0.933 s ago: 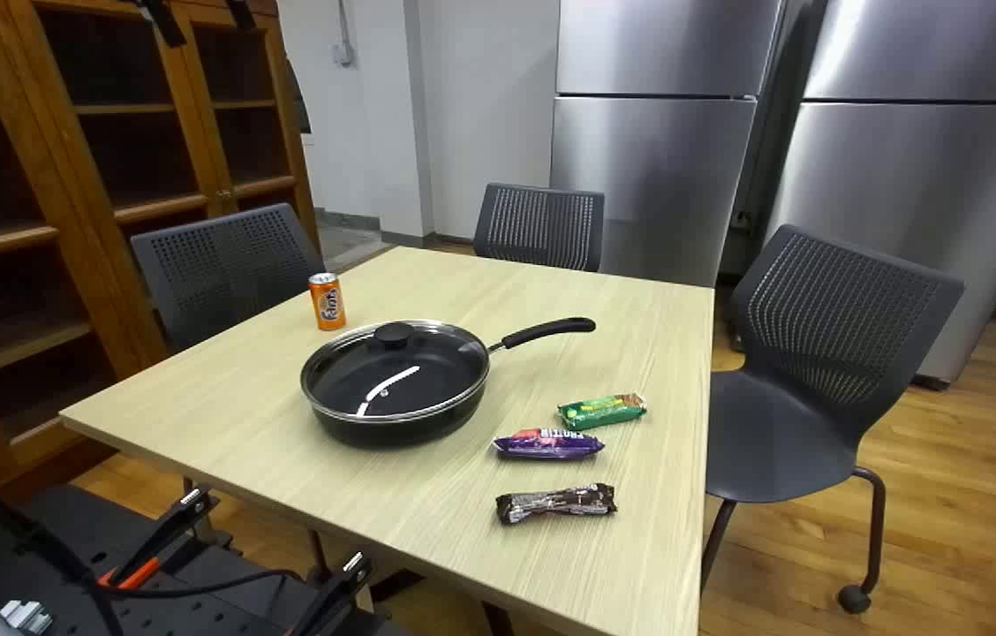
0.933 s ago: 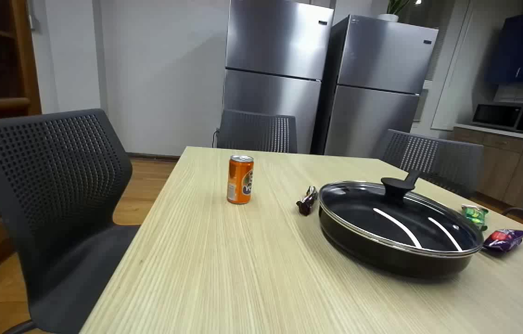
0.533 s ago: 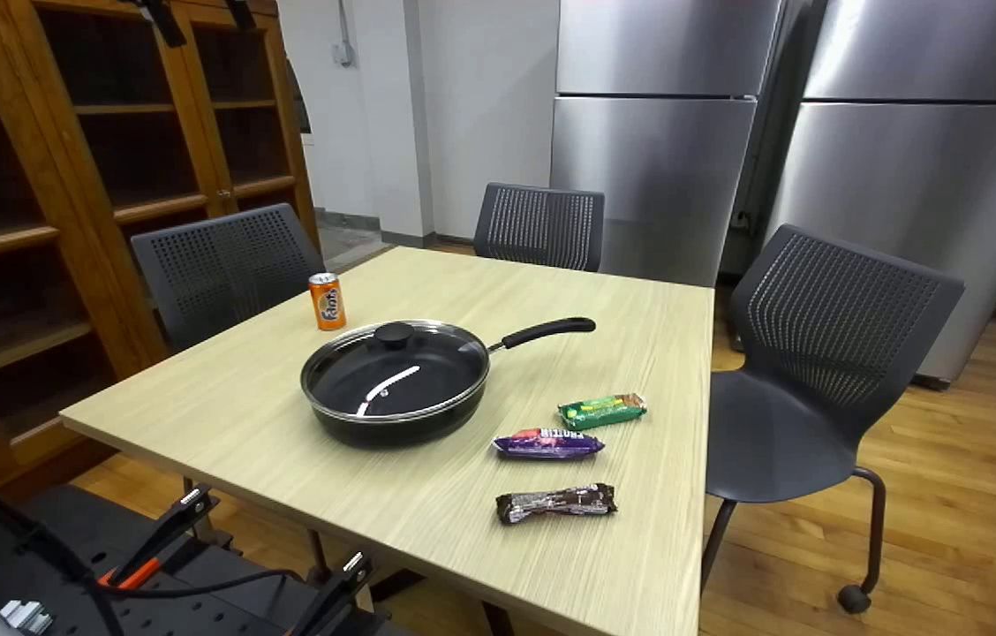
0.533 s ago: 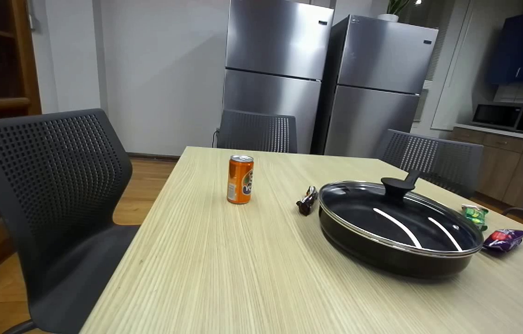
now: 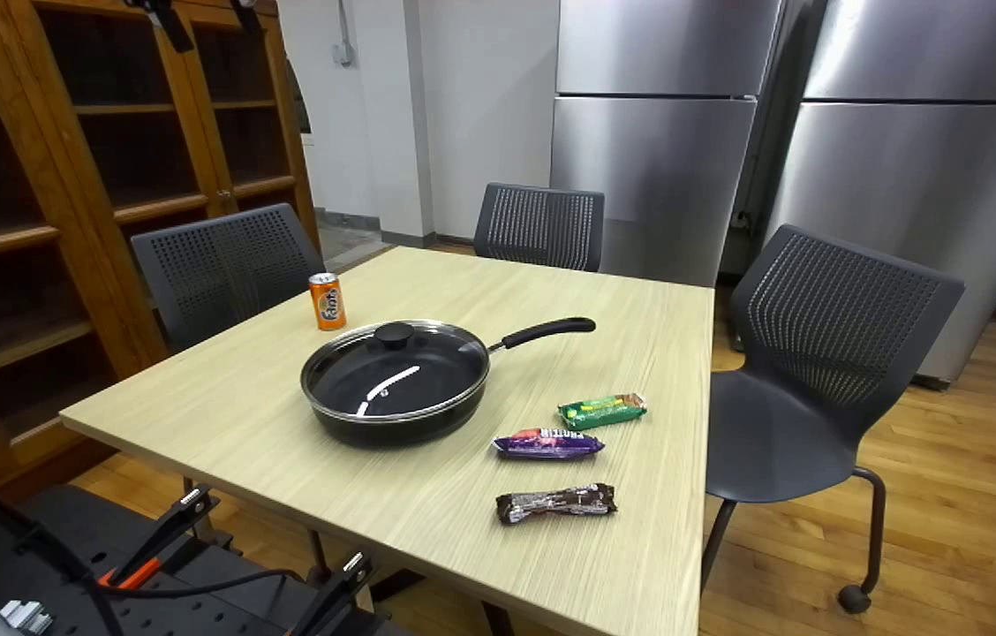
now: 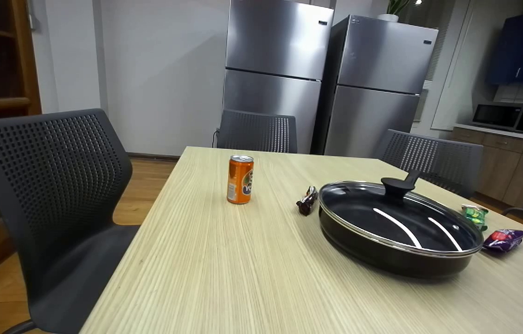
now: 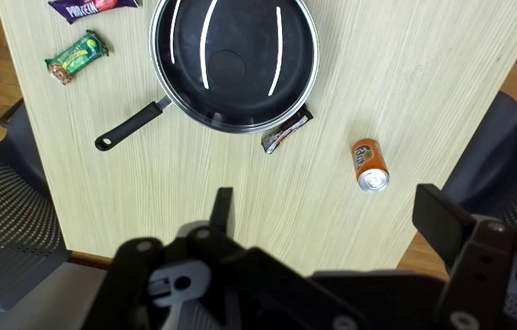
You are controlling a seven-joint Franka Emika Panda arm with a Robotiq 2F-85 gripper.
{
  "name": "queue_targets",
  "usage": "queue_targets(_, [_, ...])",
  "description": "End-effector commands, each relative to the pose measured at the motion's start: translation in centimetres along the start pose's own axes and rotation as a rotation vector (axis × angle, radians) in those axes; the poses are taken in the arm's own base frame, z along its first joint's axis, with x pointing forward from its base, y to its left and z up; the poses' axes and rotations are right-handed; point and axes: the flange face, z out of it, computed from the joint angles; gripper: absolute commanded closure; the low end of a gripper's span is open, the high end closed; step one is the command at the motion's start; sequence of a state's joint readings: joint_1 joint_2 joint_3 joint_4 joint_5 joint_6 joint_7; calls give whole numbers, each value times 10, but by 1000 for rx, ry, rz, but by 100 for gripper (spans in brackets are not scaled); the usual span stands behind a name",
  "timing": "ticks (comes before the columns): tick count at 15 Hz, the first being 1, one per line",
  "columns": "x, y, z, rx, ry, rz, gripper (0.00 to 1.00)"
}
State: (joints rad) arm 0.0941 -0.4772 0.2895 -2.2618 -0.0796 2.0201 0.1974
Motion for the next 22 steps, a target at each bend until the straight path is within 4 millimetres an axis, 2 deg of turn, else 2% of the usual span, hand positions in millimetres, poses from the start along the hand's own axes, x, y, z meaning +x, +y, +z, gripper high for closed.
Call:
queue_targets(1, [8, 9, 12, 11, -19, 24, 0])
queue_targets(12, [31, 43, 81, 55, -120, 103, 0])
queue_targets(22, [35, 42, 147, 45, -176, 187, 0])
